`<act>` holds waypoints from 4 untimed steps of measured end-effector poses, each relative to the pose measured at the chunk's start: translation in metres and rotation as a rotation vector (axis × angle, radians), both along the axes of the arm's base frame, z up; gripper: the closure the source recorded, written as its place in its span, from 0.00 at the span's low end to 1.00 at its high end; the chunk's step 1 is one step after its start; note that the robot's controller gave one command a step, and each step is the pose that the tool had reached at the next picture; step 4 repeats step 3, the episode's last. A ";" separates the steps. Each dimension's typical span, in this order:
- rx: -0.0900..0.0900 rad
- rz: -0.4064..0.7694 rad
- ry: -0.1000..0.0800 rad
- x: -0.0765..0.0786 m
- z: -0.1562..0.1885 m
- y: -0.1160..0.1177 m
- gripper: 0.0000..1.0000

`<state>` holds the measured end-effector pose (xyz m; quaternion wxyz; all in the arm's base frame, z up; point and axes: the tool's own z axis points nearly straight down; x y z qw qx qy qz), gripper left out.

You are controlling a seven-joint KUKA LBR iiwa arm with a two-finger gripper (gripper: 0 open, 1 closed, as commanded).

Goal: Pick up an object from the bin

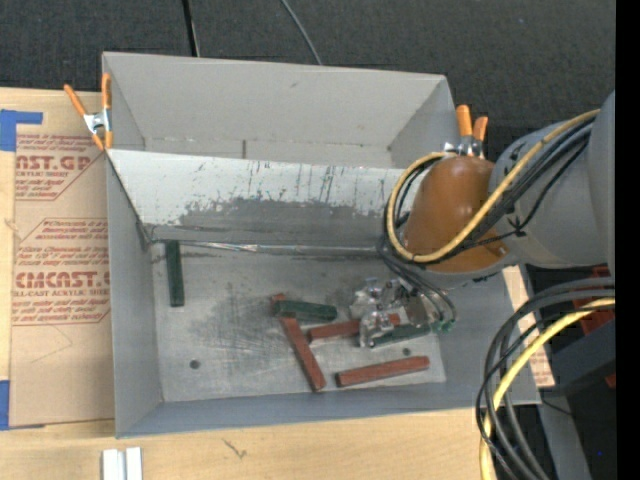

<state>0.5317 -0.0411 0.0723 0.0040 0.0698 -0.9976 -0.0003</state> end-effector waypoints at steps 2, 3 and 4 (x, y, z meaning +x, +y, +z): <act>0.000 -0.002 -0.010 0.037 0.126 -0.007 1.00; 0.000 -0.235 -0.002 0.036 0.168 -0.008 1.00; 0.000 -0.235 -0.002 0.036 0.168 -0.008 1.00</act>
Offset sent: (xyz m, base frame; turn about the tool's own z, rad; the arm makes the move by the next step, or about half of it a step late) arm 0.0000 0.0000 0.0000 0.0000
